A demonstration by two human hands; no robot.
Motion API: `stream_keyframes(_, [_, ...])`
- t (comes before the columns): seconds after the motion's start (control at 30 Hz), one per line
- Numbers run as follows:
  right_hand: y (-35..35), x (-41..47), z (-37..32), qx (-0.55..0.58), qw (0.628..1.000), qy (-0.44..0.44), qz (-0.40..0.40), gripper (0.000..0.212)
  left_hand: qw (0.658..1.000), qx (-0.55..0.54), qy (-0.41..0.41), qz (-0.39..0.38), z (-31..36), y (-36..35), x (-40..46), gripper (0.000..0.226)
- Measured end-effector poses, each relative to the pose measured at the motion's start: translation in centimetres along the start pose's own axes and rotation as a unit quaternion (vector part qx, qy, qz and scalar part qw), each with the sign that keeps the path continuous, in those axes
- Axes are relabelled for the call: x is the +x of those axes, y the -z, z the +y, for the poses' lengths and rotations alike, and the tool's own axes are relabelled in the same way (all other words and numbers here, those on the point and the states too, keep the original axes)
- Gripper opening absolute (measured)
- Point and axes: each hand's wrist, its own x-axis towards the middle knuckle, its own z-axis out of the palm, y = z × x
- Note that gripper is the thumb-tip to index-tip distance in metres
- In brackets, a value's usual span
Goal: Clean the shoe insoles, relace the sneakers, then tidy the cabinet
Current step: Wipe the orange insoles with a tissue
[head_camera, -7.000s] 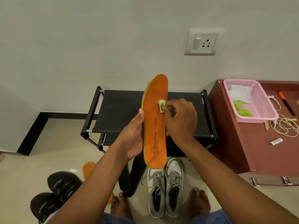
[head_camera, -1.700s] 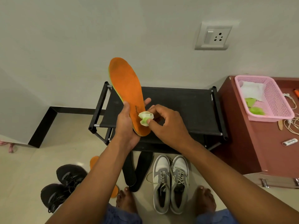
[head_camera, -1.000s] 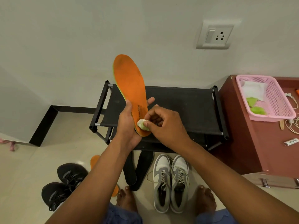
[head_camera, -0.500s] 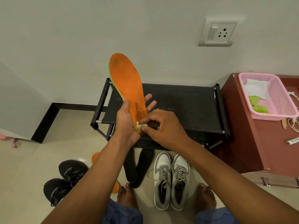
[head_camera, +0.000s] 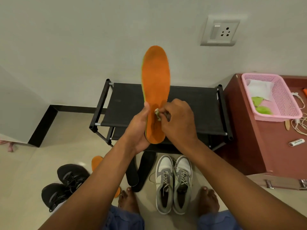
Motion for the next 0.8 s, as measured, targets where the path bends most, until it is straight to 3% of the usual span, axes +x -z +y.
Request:
stream_keyframes(0.2, [0.9, 1.1, 2.7, 0.025, 0.996, -0.057, 0.065, 0.009, 0.997, 0.06, 0.024, -0.037, -0.6, -0.6, -0.1, 0.049])
stream_keyframes(0.33, [0.4, 0.7, 2.0, 0.066, 0.996, -0.041, 0.035, 0.013, 0.999, 0.036, 0.012, -0.007, -0.3, -0.6, -0.1, 0.049])
stream_keyframes(0.57, [-1.4, -1.3, -0.8, 0.133, 0.987, 0.007, -0.087, 0.015, 0.997, -0.071, 0.01, 0.039, 0.6, 1.4, 0.4, 0.07])
stream_keyframes(0.8, [-1.3, -0.9, -0.2, 0.058, 0.998, 0.025, -0.024, 0.017, 0.999, -0.016, 0.011, 0.044, 0.8, 1.1, 0.3, 0.061])
